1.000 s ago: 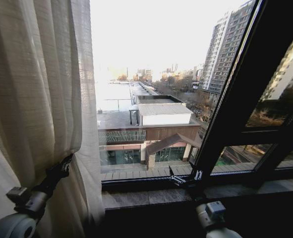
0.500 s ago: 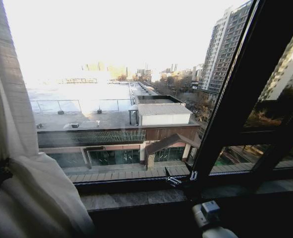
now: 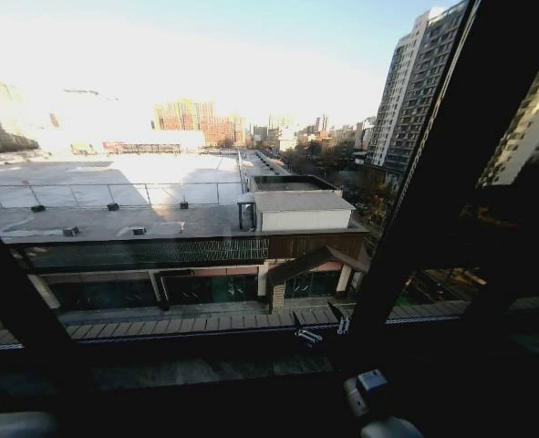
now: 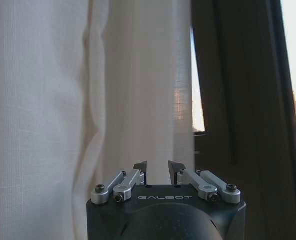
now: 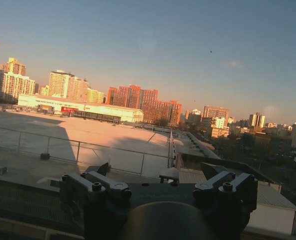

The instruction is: Open the curtains by pulling them apart, changing their state from closed to fully open.

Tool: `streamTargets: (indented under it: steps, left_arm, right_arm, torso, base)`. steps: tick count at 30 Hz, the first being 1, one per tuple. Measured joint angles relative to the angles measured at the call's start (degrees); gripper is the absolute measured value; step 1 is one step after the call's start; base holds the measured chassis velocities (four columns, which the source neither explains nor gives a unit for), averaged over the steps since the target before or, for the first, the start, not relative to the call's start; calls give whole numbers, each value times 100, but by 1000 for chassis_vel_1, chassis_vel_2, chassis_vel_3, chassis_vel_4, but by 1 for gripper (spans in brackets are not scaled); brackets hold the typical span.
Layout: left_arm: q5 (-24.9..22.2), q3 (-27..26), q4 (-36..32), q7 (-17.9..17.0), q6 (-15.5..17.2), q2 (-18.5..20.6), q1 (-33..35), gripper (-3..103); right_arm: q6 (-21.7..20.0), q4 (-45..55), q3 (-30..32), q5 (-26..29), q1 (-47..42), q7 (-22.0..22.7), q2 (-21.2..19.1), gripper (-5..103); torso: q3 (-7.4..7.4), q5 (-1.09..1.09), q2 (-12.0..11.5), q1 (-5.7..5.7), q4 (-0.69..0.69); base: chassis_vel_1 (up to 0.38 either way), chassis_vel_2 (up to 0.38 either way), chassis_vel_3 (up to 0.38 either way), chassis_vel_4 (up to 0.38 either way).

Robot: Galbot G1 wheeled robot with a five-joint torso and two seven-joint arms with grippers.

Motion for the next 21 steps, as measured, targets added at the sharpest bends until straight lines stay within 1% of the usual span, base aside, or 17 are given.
streamTargets:
  steps: [1,2,3,4,5,6,7,8,10,11,14,16,17,18,19,20,21]
  left_arm:
    - [-29,246,-358,516,-110,-114,41,30]
    - [-26,472,-652,1049,-237,-206,77,36]
    - [2,606,-825,1359,-340,-270,109,36]
    - [19,730,-982,1655,-445,-331,154,41]
    - [19,730,-982,1655,-445,-331,154,41]
    - [11,867,-1168,1935,-558,-408,227,46]
    - [-48,1116,-1508,2169,-619,-532,374,51]
    - [-117,1224,-1670,2215,-609,-593,453,51]
    - [-287,1436,-2048,2255,-537,-735,670,63]
    - [-287,1436,-2048,2255,-537,-735,670,63]
    - [-601,1579,-2379,2339,-431,-828,891,79]
    - [-705,1605,-2464,2357,-377,-834,932,79]
    - [-861,1652,-2601,2380,-284,-830,986,90]
    - [-889,1666,-2635,2384,-252,-826,993,90]
    - [-925,1692,-2696,2410,-184,-819,998,95]
    - [-925,1692,-2696,2410,-184,-819,998,95]
    - [-931,1703,-2717,2420,-157,-818,997,98]
  right_arm:
    - [0,27,21,-1,-85,10,42,100]
    - [-2,70,58,-1,-142,31,79,100]
    - [-4,93,85,1,-164,48,95,100]
    - [-8,107,112,4,-175,68,104,100]
    - [-8,107,112,4,-175,68,104,100]
    - [-11,119,141,10,-178,107,104,100]
    - [-20,126,167,72,-179,195,78,100]
    - [-29,125,179,124,-177,248,60,100]
    - [-101,82,209,283,-104,488,25,100]
    - [-101,82,209,283,-104,488,25,100]
    - [-283,29,228,396,45,692,55,100]
    - [-353,23,227,425,84,712,79,100]
    - [-459,-1,208,474,161,751,130,100]
    - [-478,-18,201,479,188,755,148,100]
    - [-511,-68,191,484,260,766,187,100]
    - [-511,-68,191,484,260,766,187,100]
    - [-522,-88,189,486,288,771,199,100]
  torso:
    - [0,0,0,0,-5]
    - [0,0,0,0,-7]
    - [0,0,0,1,-9]
    - [0,0,0,0,-8]
    - [0,0,0,0,-8]
    - [0,1,0,1,-8]
    - [0,-1,0,1,-4]
    - [0,0,0,1,-4]
    - [0,1,0,0,-4]
    - [0,1,0,0,-4]
    - [0,1,0,0,-2]
    - [0,2,0,0,-2]
    - [0,1,0,0,-3]
    - [0,1,0,0,-4]
    - [0,1,0,1,-4]
    - [0,1,0,1,-4]
    - [0,0,0,1,-4]
  base:
    - [0,0,0,0]
    - [0,0,0,0]
    - [0,0,0,0]
    - [0,0,0,0]
    - [0,0,0,0]
    - [0,0,0,0]
    - [0,0,0,0]
    - [0,0,0,0]
    - [0,0,0,0]
    - [0,0,0,0]
    - [0,0,0,0]
    - [0,0,0,0]
    - [0,0,0,0]
    - [0,0,0,0]
    - [0,0,0,0]
    - [0,0,0,0]
    - [0,0,0,0]
